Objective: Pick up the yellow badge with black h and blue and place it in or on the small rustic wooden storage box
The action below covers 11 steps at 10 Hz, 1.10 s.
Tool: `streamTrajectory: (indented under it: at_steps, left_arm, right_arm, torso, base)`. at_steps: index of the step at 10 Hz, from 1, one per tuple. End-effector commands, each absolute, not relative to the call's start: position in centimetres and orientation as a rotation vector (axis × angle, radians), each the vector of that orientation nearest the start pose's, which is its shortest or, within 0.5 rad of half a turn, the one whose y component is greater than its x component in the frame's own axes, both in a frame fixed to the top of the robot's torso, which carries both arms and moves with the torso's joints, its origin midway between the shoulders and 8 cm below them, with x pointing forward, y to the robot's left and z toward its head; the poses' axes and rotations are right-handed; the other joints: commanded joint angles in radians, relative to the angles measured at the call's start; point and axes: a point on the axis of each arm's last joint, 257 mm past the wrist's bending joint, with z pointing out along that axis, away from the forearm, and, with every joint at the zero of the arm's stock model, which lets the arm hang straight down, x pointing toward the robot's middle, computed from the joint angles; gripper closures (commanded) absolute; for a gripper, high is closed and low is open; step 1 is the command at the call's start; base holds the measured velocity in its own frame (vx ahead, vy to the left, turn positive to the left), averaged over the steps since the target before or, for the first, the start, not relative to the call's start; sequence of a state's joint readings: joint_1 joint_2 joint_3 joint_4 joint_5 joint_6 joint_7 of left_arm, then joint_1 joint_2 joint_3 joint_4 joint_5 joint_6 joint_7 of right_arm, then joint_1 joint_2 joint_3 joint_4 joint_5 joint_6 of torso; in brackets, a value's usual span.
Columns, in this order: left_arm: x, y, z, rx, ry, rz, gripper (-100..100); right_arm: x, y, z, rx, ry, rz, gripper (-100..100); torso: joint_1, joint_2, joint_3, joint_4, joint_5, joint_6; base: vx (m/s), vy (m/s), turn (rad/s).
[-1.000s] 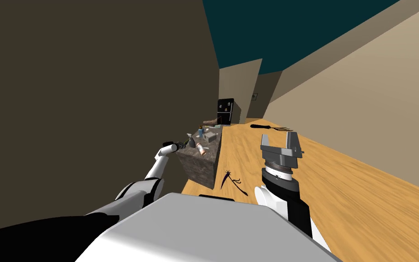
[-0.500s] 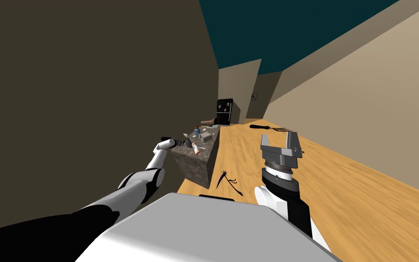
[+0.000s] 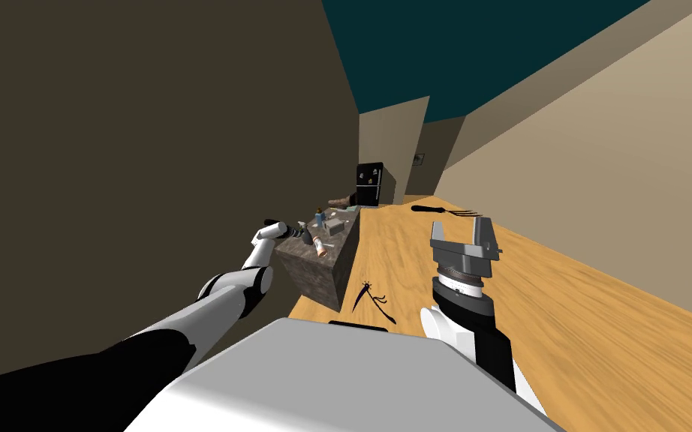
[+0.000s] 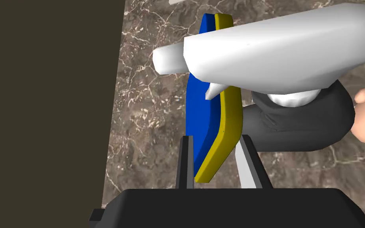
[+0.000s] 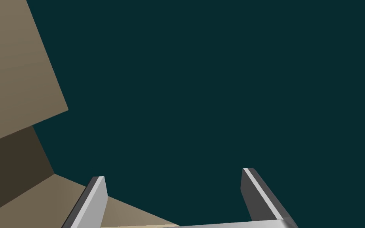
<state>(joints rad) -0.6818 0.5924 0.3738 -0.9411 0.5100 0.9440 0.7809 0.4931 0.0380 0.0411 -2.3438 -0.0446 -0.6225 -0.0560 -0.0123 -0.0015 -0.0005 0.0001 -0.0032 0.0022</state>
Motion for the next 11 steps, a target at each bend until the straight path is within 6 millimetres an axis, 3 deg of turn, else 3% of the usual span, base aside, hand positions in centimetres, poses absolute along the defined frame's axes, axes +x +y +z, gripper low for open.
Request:
streamTrajectory:
  at_steps: [1,5,11]
  left_arm:
    - [62.2,49.5,-19.5,-2.616,0.429,-1.165,100]
    - [62.0,50.4,-17.6,-2.705,0.379,-1.105,100]
    - [61.6,49.8,-14.9,-2.833,0.334,-1.053,100]
  right_arm:
    - [30.7,-27.1,7.5,0.576,0.4,1.46,0]
    - [30.7,-27.1,7.5,0.576,0.4,1.46,0]
    - [30.7,-27.1,7.5,0.576,0.4,1.46,0]
  torso:
    - [0.0,0.0,0.0,0.0,0.0,0.0]
    - [-0.001,-0.003,-0.001,0.001,0.0,0.003]
    - [0.001,-0.007,-0.002,0.001,0.001,0.004]
  base:
    - [0.06,-0.128,-0.011]
    - [0.081,-0.125,-0.017]
    - [0.111,-0.085,-0.021]
